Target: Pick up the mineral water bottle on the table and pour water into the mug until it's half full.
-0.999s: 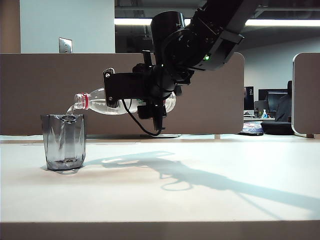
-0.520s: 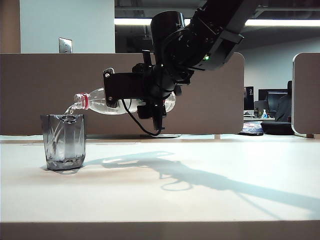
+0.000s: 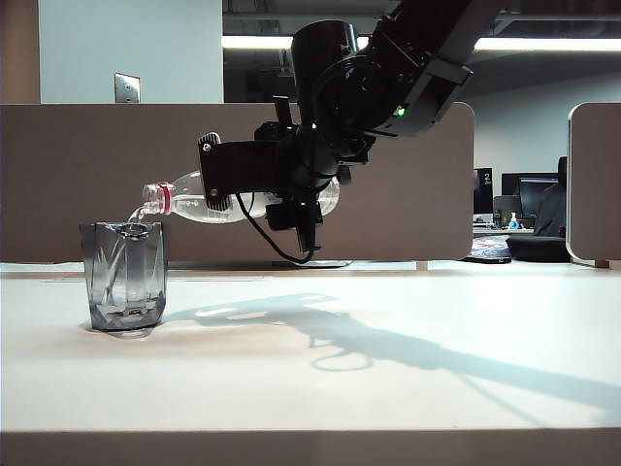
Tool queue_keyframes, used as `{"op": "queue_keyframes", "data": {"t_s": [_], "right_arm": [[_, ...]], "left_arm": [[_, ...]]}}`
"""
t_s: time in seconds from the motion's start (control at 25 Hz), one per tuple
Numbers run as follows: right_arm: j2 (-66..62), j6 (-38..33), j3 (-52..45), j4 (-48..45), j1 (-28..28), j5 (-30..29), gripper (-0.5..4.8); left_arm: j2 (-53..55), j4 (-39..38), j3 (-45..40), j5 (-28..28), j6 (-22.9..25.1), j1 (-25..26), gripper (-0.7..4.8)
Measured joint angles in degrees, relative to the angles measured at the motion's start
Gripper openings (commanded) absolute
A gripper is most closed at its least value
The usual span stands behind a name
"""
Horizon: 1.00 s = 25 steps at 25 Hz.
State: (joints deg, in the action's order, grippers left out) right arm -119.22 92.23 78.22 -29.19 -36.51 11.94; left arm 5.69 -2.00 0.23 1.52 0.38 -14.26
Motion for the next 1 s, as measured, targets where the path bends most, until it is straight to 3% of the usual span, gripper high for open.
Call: {"op": "queue_keyframes", "data": {"t_s": [1.0], "right_arm": [[0.0, 2.6, 0.0, -3.1, 0.2, 0.0, 2.51]], "left_arm": [[0.0, 0.0, 0.0, 0.0, 0.0, 0.0, -0.05]]}}
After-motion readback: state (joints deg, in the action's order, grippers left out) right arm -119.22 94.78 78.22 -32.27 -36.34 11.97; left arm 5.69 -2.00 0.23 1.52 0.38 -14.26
